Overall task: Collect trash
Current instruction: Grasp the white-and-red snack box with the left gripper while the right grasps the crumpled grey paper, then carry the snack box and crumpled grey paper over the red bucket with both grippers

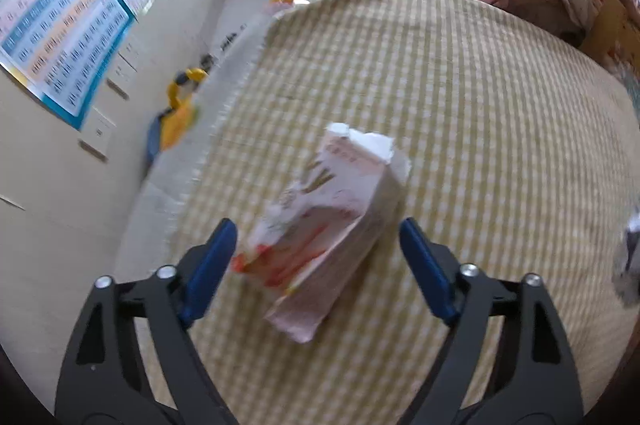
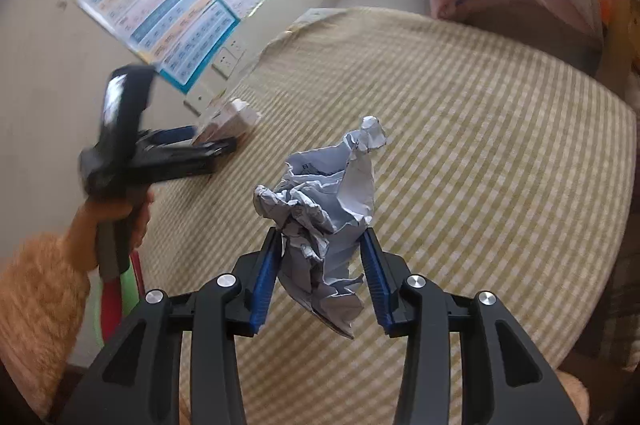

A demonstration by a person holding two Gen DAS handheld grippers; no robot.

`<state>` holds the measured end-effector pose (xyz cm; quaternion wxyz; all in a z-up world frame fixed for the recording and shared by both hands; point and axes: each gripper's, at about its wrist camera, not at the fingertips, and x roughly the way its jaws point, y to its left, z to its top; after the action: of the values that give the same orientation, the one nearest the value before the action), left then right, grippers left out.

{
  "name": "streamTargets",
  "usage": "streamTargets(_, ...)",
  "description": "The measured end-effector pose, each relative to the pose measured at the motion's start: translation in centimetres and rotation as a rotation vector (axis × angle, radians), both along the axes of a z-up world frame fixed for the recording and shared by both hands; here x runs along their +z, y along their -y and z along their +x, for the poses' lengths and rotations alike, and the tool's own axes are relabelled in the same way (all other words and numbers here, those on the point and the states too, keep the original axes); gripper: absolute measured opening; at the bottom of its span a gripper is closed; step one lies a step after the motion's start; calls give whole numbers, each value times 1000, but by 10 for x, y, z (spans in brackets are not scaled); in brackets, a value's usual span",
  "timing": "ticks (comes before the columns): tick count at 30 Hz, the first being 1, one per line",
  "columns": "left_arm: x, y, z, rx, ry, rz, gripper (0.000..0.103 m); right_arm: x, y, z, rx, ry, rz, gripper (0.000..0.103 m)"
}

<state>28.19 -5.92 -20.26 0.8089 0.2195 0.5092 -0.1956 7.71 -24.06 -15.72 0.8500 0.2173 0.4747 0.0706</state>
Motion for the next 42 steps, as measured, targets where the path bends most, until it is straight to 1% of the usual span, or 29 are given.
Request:
streamTargets(1, -1, 2, 0, 9, 12, 8, 69, 7, -2, -1, 5, 18, -23, 40)
streamTargets(3, -2, 6, -1, 8, 31, 23, 62, 12, -4, -4, 10, 34, -56, 40)
streamTargets(5, 0, 9, -6, 9, 48, 43, 53, 17, -6, -8, 11, 45, -105, 40)
streamTargets(6, 1, 7, -10, 17, 56, 49, 49, 19, -9, -7, 11, 49, -123, 40)
streamTargets(8, 6, 3, -17, 41, 59, 39, 42, 21, -11, -9, 10, 57, -153, 40)
streamTargets(13, 27, -17, -39, 131, 59, -54, 41, 31, -15, -17, 16, 76, -177, 40)
streamTargets(15, 40, -26, -57, 156, 64, -99, 41, 38, -21, -20, 23, 90, -193, 40)
streamTargets(19, 60, -42, -93, 201, 82, -154, 42, 53, -35, -28, 44, 121, -223, 40)
streamTargets(23, 76, -64, -124, 271, 92, -200, 42, 66, -51, -33, 76, 138, -217, 40)
streamTargets(27, 87, -84, -159, 358, 119, -179, 42, 72, -71, -39, 115, 145, -224, 40)
streamTargets(30, 91, -94, -180, 391, 139, -162, 42, 75, -84, -42, 140, 145, -228, 40)
streamTargets(35, 101, -102, -204, 409, 157, -175, 42, 79, -104, -47, 178, 153, -238, 40)
streamTargets(42, 114, -113, -223, 425, 186, -192, 42, 88, -125, -55, 214, 171, -237, 40)
